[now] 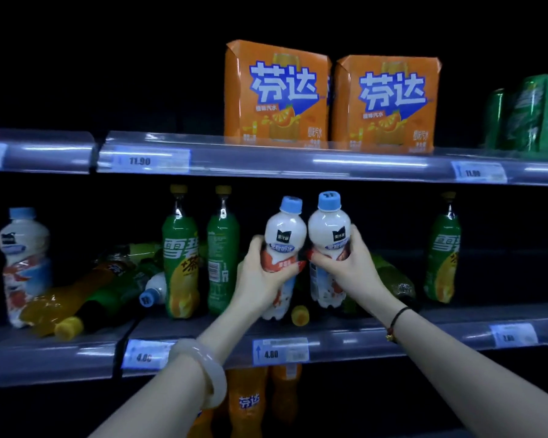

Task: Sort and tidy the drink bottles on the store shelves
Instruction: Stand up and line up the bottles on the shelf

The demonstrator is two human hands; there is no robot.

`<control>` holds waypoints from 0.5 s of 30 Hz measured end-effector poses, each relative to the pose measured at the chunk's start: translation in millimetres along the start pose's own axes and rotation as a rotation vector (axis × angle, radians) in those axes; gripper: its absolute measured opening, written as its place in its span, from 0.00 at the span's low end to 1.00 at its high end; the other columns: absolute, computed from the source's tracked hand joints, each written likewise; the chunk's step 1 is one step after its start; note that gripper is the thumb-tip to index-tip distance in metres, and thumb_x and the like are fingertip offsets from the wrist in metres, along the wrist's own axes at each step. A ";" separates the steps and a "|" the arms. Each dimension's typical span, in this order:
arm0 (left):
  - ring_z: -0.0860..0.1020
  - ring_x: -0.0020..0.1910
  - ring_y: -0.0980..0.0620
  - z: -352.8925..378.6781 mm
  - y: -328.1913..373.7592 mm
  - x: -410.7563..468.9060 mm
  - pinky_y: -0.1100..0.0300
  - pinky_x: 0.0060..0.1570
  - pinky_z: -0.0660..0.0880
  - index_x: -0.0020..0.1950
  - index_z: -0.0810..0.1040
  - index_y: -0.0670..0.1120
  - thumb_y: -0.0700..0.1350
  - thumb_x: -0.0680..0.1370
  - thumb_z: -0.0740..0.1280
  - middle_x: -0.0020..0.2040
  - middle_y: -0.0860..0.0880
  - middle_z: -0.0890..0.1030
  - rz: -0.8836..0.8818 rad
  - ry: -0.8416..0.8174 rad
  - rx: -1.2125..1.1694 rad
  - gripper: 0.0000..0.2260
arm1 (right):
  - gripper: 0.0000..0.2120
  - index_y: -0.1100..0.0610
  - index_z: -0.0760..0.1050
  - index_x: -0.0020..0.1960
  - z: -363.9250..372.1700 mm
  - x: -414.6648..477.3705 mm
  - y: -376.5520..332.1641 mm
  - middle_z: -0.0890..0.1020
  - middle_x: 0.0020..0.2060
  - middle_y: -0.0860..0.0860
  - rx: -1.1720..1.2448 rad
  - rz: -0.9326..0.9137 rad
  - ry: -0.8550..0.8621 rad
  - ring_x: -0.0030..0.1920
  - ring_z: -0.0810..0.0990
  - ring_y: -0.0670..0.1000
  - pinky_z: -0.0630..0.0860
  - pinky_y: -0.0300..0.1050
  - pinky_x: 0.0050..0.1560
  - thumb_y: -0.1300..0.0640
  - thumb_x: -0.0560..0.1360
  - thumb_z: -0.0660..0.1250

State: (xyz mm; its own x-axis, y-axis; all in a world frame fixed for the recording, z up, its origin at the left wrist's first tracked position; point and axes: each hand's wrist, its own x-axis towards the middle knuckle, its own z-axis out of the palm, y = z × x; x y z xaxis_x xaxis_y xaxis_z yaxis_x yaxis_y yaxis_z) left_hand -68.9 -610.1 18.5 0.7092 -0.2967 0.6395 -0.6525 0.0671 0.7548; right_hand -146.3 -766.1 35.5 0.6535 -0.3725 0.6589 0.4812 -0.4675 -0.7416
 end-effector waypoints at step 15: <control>0.80 0.38 0.64 -185.0 47.2 -93.8 0.72 0.31 0.74 0.51 0.73 0.50 0.49 0.69 0.74 0.45 0.53 0.81 -0.075 0.257 -0.067 0.15 | 0.17 0.56 0.73 0.58 170.2 -79.8 -112.3 0.83 0.49 0.49 0.200 0.069 -0.237 0.44 0.82 0.40 0.77 0.31 0.38 0.57 0.72 0.72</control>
State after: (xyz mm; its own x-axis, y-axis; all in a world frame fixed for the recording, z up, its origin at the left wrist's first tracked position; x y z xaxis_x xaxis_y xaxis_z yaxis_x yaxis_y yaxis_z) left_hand -116.8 -402.8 21.2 0.8050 -0.0528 0.5909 -0.5824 0.1195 0.8041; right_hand -153.0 -547.4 44.7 0.7953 -0.1897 0.5758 0.5211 -0.2715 -0.8092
